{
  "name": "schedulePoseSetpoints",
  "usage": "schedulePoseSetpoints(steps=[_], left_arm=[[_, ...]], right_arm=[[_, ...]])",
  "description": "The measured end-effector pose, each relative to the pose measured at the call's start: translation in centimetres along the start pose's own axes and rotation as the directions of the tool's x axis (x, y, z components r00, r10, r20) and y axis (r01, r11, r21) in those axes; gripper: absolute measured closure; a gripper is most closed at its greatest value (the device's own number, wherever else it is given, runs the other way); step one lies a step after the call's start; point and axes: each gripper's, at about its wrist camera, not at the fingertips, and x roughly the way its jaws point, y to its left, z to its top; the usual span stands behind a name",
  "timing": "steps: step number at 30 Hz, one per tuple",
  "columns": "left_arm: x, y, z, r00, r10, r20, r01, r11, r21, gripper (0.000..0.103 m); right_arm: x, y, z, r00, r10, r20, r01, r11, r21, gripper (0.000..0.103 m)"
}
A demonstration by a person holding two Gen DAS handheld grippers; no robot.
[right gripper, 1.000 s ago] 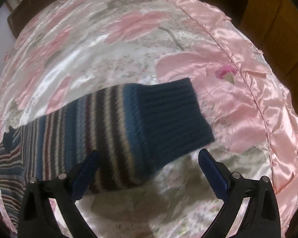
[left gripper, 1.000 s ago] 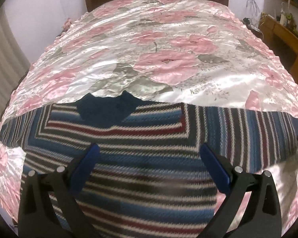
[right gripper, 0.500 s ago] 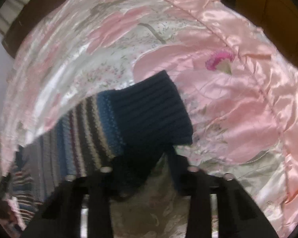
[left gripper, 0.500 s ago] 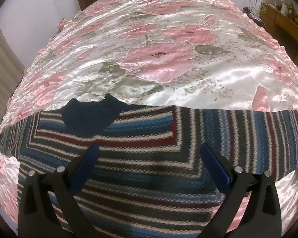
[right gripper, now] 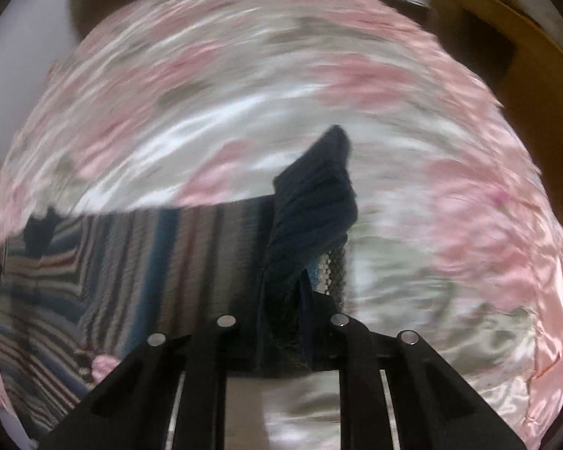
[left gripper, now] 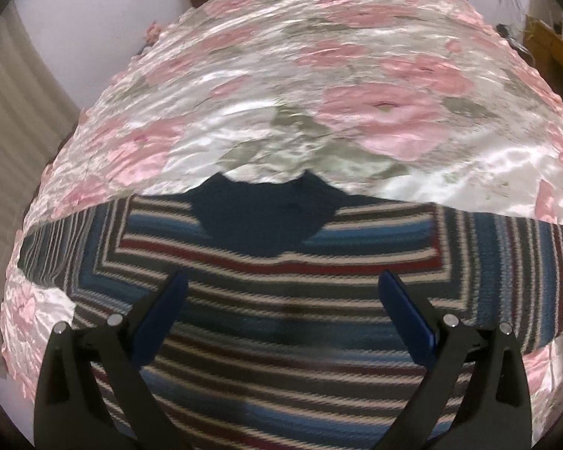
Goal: Fold small clothes
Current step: 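Carry the held sleeve across the sweater body and open the right gripper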
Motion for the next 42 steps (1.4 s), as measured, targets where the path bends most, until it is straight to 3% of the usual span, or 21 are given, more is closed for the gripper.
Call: schedulePoseSetpoints(steps=[6, 8, 10, 11, 16, 21, 23, 26, 31, 34, 40, 41, 42], left_arm=[[0.4, 4.7, -0.5, 1.000, 0.020, -0.016, -0.021, 0.999, -0.038, 0.002], [0.7, 5.8, -0.8, 1.000, 0.019, -0.023, -0.020, 0.999, -0.047, 0.002], [0.9, 6.5, -1.1, 0.999, 0.017, -0.031, -0.019, 0.998, -0.054, 0.002], [1.1, 6.7, -1.2, 0.999, 0.015, -0.036, -0.017, 0.998, -0.056, 0.002], [1.7, 6.5, -1.9, 0.998, -0.008, -0.057, 0.005, 0.999, -0.048, 0.002], [1.6, 3.3, -2.3, 0.992, -0.098, -0.075, 0.096, 0.995, -0.029, 0.002], [1.5, 0.8, -2.6, 0.981, -0.168, -0.093, 0.167, 0.986, -0.021, 0.002], [1.7, -3.5, -2.8, 0.950, -0.279, -0.137, 0.281, 0.960, -0.004, 0.002], [3.2, -10.3, -3.0, 0.883, -0.407, -0.233, 0.419, 0.908, 0.000, 0.003], [4.4, -12.5, -2.9, 0.850, -0.440, -0.290, 0.450, 0.892, -0.035, 0.003], [5.3, -13.6, -2.9, 0.816, -0.489, -0.308, 0.475, 0.871, -0.125, 0.004], [5.4, -13.8, -2.9, 0.814, -0.493, -0.308, 0.476, 0.869, -0.133, 0.006], [5.5, -13.9, -2.9, 0.811, -0.496, -0.311, 0.479, 0.868, -0.132, 0.021]], right_arm=[[1.6, 10.8, -0.9, 0.992, 0.117, -0.040, -0.122, 0.982, -0.147, 0.087], [2.5, 13.6, -1.3, 0.991, 0.121, -0.060, -0.130, 0.974, -0.188, 0.086], [3.6, 15.8, -1.9, 0.989, 0.124, -0.086, -0.140, 0.965, -0.221, 0.079], [4.1, 16.3, -2.1, 0.985, 0.136, -0.110, -0.158, 0.961, -0.227, 0.066], [3.1, 16.5, -3.8, 0.948, 0.280, -0.149, -0.306, 0.932, -0.196, 0.055], [0.5, 11.9, -4.1, 0.957, 0.277, -0.084, -0.285, 0.950, -0.123, 0.051], [0.2, 9.5, -4.4, 0.965, 0.252, -0.068, -0.257, 0.962, -0.089, 0.051], [0.0, 6.2, -5.3, 0.970, 0.239, -0.052, -0.242, 0.969, -0.051, 0.051], [-0.2, 3.0, -6.7, 0.965, 0.260, -0.035, -0.260, 0.965, -0.020, 0.051], [-0.4, 2.5, -7.1, 0.962, 0.272, -0.019, -0.272, 0.962, -0.016, 0.050], [-1.0, 1.7, -7.4, 0.957, 0.291, 0.020, -0.291, 0.957, 0.001, 0.045], [-1.0, 1.6, -7.4, 0.958, 0.288, 0.021, -0.288, 0.958, 0.003, 0.045], [-1.0, 1.5, -7.4, 0.959, 0.283, 0.022, -0.283, 0.959, 0.004, 0.045]])
